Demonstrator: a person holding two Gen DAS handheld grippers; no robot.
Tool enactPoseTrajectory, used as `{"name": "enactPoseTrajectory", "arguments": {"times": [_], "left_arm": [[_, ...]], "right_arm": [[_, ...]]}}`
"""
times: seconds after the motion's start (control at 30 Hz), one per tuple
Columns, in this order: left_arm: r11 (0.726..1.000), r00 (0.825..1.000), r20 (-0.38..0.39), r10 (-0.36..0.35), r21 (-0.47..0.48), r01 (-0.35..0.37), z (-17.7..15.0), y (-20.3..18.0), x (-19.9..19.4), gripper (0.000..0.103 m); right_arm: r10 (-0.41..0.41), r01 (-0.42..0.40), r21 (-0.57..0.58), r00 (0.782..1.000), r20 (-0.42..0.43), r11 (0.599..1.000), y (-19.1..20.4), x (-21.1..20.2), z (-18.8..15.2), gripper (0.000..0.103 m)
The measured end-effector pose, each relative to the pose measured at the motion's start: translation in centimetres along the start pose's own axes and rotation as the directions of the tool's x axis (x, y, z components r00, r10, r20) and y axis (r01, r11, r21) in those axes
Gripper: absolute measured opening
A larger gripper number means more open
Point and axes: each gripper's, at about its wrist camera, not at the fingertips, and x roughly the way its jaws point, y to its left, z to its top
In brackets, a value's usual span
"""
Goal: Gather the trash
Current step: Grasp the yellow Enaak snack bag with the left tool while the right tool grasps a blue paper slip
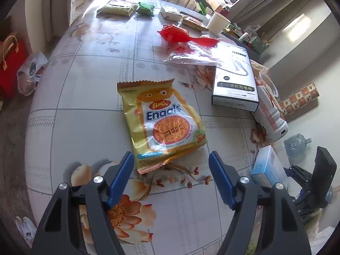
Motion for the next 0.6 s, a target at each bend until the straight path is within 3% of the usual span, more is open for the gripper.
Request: {"name": "enactPoseTrajectory", "arguments": {"times": [0.17, 0.37, 0.47, 0.6], "left_arm": [[0.997, 0.999, 0.035, 0.007, -0.078, -0.004, 1.8, 1.1, 0.1, 0.069], [0.982, 0.98, 0.079, 0.185, -0.064, -0.18, 5.6, 2.5, 2.4, 0.057], [0.98, 0.979, 0.074, 0.191, -0.063, -0.186, 6.4, 3.0, 3.1, 0.048], [0.989, 0.986, 0.07, 0.148, -0.04, -0.146, 6.4, 2.9, 3.4, 0.037]], "right_arm": [[-0.006, 0.005, 0.049, 1.0, 0.022, 0.999, -0.4, -0.3, -0.2, 0.083], [-0.011, 0.008, 0.071, 0.999, 0.041, 0.997, -0.6, -0.5, -0.4, 0.081], [-0.006, 0.003, 0.07, 0.999, 0.044, 0.998, -0.8, -0.3, -0.4, 0.081], [-0.014, 0.011, 0.049, 0.999, 0.048, 0.999, -0.6, -0.1, -0.3, 0.081]]}}
